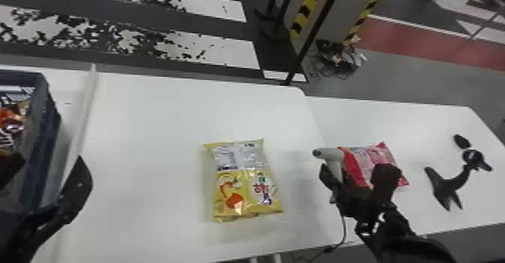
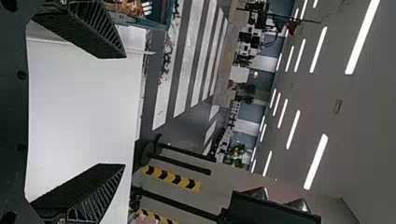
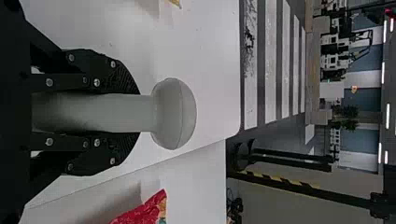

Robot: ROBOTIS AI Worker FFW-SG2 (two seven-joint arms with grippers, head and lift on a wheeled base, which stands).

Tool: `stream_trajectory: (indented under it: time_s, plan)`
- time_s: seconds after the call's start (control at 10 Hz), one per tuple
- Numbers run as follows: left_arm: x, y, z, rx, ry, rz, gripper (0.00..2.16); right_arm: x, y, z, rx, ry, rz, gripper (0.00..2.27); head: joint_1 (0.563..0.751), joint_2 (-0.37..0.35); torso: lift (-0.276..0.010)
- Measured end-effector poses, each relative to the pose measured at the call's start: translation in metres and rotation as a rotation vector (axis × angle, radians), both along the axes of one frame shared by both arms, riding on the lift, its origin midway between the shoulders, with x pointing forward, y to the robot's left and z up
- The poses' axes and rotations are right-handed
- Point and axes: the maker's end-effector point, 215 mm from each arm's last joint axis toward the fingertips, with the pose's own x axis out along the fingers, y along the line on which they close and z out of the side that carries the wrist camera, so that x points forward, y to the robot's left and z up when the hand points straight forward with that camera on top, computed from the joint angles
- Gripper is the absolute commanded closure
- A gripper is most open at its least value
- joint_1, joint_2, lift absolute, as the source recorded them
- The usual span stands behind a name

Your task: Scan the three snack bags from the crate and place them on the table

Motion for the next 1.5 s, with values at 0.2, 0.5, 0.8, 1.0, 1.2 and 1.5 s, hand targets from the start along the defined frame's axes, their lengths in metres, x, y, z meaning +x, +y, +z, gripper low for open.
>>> stream_trajectory:
  time_s: [0.2,0.5,0.8,1.0,1.2,1.5]
  plan:
    - [0.000,0.000,-0.002,0.003,0.004,-0.006,0.03,-0.002,0.029,0.027,0.055,-0.023,0.016,2.13,0.695,-0.350,-0.062]
    - [0.000,0.002,-0.009,0.007,0.015,-0.005,0.03,0.000,0.088,0.042,0.152,0.004,0.050,2.13,0.695,-0.282,-0.062]
    - [-0.001,-0.001,-0.010,0.003,0.017,-0.014,0.03,0.017,0.125,0.048,0.170,0.000,0.093,2.13,0.695,-0.234,-0.062]
    - [-0.002,-0.003,-0.013,0.001,0.022,-0.020,0.03,0.026,0.137,0.049,0.175,-0.002,0.112,2.13,0.695,-0.214,-0.062]
    - [-0.003,-0.005,-0.013,-0.002,0.021,-0.023,0.03,0.036,0.149,0.044,0.170,0.005,0.128,2.13,0.695,-0.201,-0.062]
    - [-0.002,-0.006,-0.016,0.000,0.027,-0.022,0.03,0.046,0.167,0.024,0.171,0.051,0.152,2.13,0.695,-0.173,-0.062]
